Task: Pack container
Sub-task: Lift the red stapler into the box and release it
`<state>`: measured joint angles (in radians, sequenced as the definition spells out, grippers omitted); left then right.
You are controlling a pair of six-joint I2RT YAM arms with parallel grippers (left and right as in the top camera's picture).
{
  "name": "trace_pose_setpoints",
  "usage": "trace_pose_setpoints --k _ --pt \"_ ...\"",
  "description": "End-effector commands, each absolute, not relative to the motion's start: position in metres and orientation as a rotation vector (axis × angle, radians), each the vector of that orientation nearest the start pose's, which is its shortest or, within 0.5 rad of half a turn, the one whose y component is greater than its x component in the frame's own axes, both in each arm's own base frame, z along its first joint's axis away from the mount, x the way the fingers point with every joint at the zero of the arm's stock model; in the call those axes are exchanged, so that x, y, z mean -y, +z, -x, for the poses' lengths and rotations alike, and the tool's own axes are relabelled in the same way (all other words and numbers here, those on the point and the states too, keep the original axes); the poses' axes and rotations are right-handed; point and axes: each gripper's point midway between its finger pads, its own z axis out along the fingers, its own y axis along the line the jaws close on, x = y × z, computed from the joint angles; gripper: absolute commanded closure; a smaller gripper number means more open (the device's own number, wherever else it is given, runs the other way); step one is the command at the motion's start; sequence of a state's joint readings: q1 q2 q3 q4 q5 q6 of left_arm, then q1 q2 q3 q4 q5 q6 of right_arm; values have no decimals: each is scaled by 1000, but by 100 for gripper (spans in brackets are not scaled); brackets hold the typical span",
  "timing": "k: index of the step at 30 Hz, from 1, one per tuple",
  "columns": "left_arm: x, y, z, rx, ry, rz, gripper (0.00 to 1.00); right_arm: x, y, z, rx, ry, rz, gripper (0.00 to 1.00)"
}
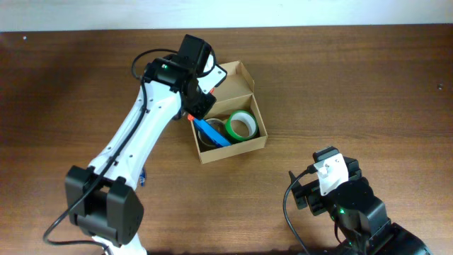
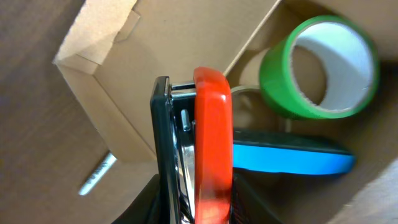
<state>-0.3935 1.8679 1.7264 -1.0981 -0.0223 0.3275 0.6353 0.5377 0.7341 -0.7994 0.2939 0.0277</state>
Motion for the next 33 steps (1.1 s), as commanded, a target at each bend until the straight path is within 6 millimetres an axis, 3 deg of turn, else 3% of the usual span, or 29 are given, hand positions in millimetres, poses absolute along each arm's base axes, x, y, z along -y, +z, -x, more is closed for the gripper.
trace_pose_setpoints --k 1,5,8,11,21,26,33 --pt "163 158 -407 -2544 127 -1184 81 -89 220 -205 -2091 77 462 1" --pt "175 151 -403 -2485 207 -1343 76 -89 220 -205 -2091 77 462 1" --pt "195 144 -400 -2407 243 -1498 68 -89 220 -205 -2091 78 463 1" --pt "212 139 -405 -2365 312 -1552 68 -89 220 -205 -2091 77 462 1" --pt "218 126 -420 -2341 384 -1563 67 -89 220 -205 -2091 77 462 1" --pt "220 108 -421 -2364 385 -1587 67 -89 220 -205 -2091 77 462 1" --pt "226 108 -417 -2351 382 -1605 67 -89 220 -205 -2091 77 462 1"
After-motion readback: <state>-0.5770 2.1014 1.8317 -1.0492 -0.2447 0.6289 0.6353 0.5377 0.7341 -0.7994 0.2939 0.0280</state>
